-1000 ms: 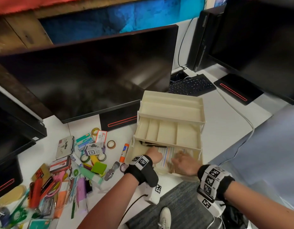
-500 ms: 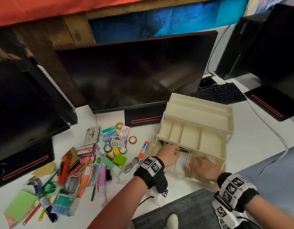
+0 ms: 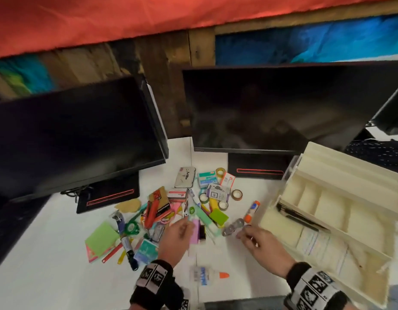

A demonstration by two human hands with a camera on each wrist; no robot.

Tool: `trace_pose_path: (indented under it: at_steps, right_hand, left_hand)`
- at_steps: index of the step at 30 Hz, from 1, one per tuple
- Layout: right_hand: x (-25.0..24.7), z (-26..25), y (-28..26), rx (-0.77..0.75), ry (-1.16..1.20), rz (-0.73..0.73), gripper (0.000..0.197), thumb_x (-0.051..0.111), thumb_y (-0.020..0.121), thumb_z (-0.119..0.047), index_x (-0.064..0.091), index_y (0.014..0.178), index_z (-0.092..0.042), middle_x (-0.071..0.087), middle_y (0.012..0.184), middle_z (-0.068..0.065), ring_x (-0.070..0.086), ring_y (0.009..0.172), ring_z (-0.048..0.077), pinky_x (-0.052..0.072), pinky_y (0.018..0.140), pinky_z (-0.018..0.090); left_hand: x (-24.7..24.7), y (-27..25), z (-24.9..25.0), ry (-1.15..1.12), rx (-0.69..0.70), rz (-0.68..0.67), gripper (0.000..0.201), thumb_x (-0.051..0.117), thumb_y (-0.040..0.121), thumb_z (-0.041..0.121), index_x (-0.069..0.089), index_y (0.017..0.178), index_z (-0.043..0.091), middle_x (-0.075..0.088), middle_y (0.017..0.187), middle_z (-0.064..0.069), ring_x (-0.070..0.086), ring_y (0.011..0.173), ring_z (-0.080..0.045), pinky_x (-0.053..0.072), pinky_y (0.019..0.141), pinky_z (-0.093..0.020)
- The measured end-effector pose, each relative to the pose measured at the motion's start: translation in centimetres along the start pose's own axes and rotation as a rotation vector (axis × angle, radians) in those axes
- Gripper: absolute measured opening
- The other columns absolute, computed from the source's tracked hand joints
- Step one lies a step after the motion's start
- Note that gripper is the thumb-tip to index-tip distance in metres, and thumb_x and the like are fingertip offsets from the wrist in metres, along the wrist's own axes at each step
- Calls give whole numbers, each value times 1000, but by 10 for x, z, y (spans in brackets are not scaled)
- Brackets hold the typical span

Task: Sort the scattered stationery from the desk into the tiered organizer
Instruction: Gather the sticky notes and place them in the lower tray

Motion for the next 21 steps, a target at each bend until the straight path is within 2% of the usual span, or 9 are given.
trace_pose_path:
  at_steps: [3, 5, 8, 11, 13, 15, 18, 21]
  right_hand:
    - [46, -19, 22, 29, 101, -168, 21, 47, 93, -12, 66, 95, -21, 52, 85, -25, 48, 73, -10, 36, 70, 6]
    - [72, -30, 34, 62, 159, -263, 27, 46, 91, -10, 61, 84, -31, 54, 81, -21, 51, 71, -5, 41, 71, 10]
    - [94, -39, 59, 149, 254, -350, 34, 45, 90, -4, 56, 76, -33, 58, 77, -12, 52, 64, 0, 42, 59, 10]
    - [100, -48, 91, 273, 415, -308, 31, 43, 92, -3, 61, 76, -22, 63, 75, 0, 57, 60, 10, 48, 56, 22]
    - [98, -52, 112, 377, 538, -198, 27, 43, 94, -2, 62, 80, -14, 64, 69, 2, 57, 53, 10, 49, 52, 24]
    - [102, -61, 131, 455, 638, -140, 19, 42, 94, -3, 61, 91, -6, 63, 70, 6, 57, 53, 13, 50, 49, 23]
    - [123, -81, 154, 506, 701, -188, 11, 51, 95, -17, 56, 94, -7, 60, 69, 5, 57, 54, 15, 51, 50, 25]
    - [136, -91, 171, 504, 462, -155, 16, 56, 93, -28, 53, 92, -12, 63, 76, 4, 61, 59, 16, 50, 49, 24]
  left_hand:
    - [-27, -2, -34, -27, -57, 33, 14, 56, 90, 22, 62, 79, 27, 65, 70, 3, 61, 68, -17, 52, 73, -40]
    - [-42, -1, -46, -10, -72, 30, 13, 54, 91, 28, 61, 80, 31, 68, 76, 4, 64, 71, -16, 53, 71, -36]
    - [-62, 7, -59, 49, -59, 38, 17, 50, 96, 25, 64, 86, 23, 64, 72, 8, 59, 64, -8, 50, 64, -24]
    - [-78, 17, -69, 29, -73, 70, 19, 47, 97, 22, 62, 87, 20, 60, 68, 11, 52, 54, 2, 42, 52, -11]
    - [-84, 22, -73, 62, -76, 71, 18, 47, 97, 21, 61, 85, 22, 58, 65, 8, 45, 44, 3, 37, 43, -11]
    - [-88, 27, -78, 92, -80, 57, 21, 47, 97, 19, 56, 81, 29, 62, 70, 1, 47, 49, -1, 38, 45, -12]
    - [-93, 34, -82, 93, -81, 40, 20, 47, 96, 16, 60, 84, 27, 66, 78, 2, 49, 55, -6, 39, 48, -12]
    - [-99, 38, -89, 54, -84, 55, 20, 48, 95, 14, 63, 87, 24, 65, 75, 9, 52, 54, -3, 39, 49, -17]
Point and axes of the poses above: each hand's wrist, its own y-axis towards the middle knuckle, its own x-axis out of the palm, z = x × y, the point moved 8 cm from there along y, towards the middle knuckle
